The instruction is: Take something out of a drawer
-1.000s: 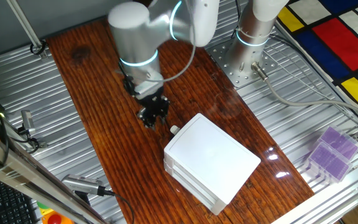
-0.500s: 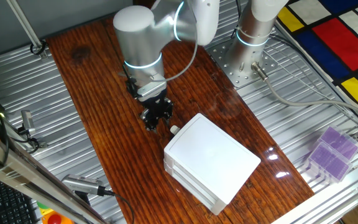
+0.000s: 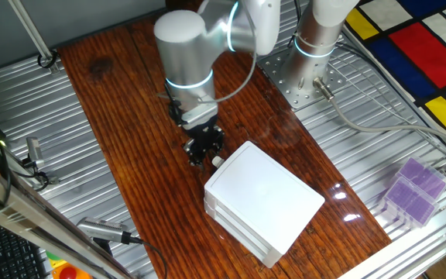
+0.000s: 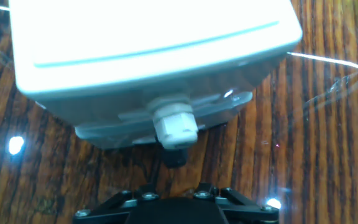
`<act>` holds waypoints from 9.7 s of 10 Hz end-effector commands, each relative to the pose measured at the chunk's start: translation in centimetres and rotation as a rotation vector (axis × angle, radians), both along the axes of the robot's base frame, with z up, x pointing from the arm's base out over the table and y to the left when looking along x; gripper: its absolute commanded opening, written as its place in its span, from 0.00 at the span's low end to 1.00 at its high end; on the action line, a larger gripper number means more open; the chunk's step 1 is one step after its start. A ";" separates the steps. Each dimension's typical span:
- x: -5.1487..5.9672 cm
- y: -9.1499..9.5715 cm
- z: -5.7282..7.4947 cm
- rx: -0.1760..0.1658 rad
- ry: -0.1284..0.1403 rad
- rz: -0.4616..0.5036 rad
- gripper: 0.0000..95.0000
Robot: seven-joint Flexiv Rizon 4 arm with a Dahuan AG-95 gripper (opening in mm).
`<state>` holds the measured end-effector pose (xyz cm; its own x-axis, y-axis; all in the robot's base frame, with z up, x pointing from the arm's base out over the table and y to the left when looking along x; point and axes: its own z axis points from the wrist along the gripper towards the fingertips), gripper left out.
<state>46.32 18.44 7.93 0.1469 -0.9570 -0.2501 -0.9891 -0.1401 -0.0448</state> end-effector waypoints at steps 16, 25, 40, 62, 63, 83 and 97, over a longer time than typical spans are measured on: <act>-0.3 2.1 -0.3 -0.017 -0.049 -0.027 0.40; -0.3 1.9 -0.4 -0.014 -0.056 -0.041 0.00; 0.8 -1.9 -0.2 -0.013 -0.061 -0.001 0.00; 1.8 -6.6 0.0 -0.031 -0.058 0.032 0.00; 1.8 -6.8 -0.1 -0.034 -0.058 0.033 0.00; 1.9 -9.1 0.4 -0.056 -0.060 0.036 0.00; 1.8 -9.2 0.4 -0.063 -0.067 0.014 0.00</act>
